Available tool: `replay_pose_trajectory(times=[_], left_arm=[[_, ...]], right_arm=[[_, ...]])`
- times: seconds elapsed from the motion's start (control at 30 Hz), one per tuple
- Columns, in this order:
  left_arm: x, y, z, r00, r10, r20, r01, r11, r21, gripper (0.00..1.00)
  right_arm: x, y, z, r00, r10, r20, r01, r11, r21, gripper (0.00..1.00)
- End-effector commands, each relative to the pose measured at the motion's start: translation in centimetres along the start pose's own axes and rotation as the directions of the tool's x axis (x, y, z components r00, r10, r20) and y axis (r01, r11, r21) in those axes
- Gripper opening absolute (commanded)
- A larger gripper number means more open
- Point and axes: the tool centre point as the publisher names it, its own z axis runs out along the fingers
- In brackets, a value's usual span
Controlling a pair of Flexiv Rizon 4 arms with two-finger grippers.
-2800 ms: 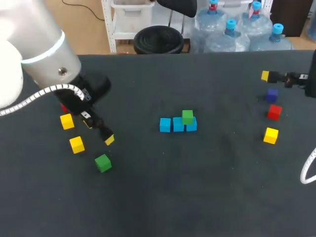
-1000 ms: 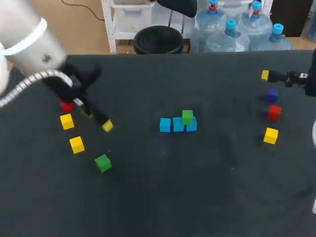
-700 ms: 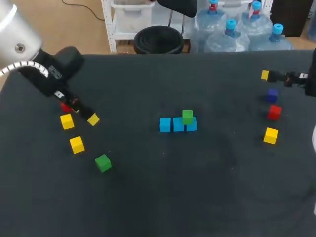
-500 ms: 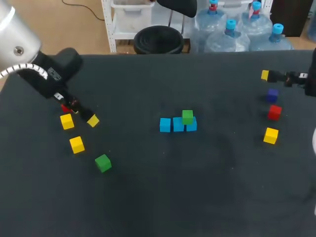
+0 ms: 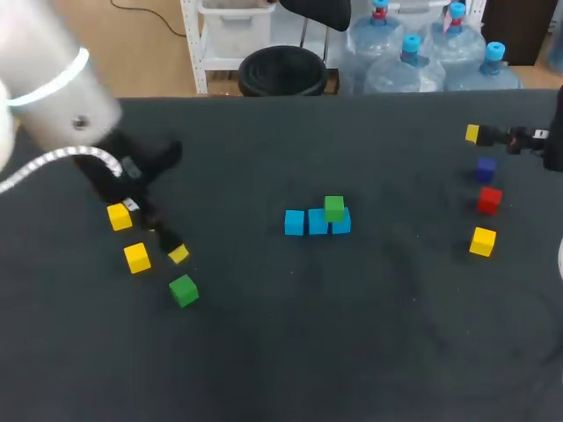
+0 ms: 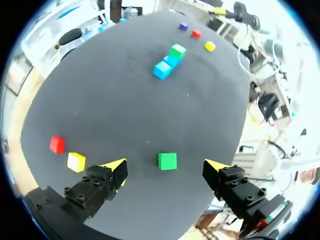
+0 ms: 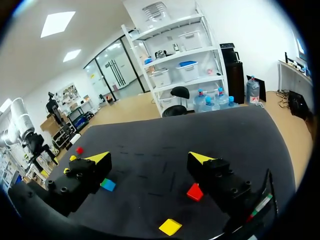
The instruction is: Place the blue cubes, place green cubes on the blue cubes, place the yellow cubes on the green cubes, then place the red cubes on the yellow cubes, and place purple cube on the red cubes.
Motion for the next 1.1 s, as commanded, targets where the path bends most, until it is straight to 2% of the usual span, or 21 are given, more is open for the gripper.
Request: replay_pose_trajectory(times=[0.03,0.2,0.43,0.67,1.1], left_arm=[[-2.4,-0.6,1.2,0.985,0.033,-0.169,-0.036,0.999,-0.015,1.0],[-2.4,-2.1,3.3,0.965,0.066,-0.254,-0.078,0.996,-0.035,1.0],[-0.6,-2.5,5.7,0.938,0.018,-0.346,-0.055,0.994,-0.099,1.0],[0.8,-1.7,5.7,0.943,-0.022,-0.332,-0.019,0.993,-0.118,1.0],[2.6,-1.9,6.8,0.953,-0.057,-0.298,0.025,0.994,-0.107,1.0]], right_arm=[[0.0,0.0,0.0,1.0,0.001,0.001,-0.001,1.0,-0.003,1.0],[0.0,0.0,0.0,1.0,0.001,0.001,-0.001,1.0,-0.003,1.0],[0.0,0.0,0.0,1.0,0.001,0.001,-0.001,1.0,-0.003,1.0],[0.0,0.0,0.0,1.0,0.001,0.001,-0.001,1.0,-0.003,1.0],[0.0,0.0,0.0,1.0,0.001,0.001,-0.001,1.0,-0.003,1.0]])
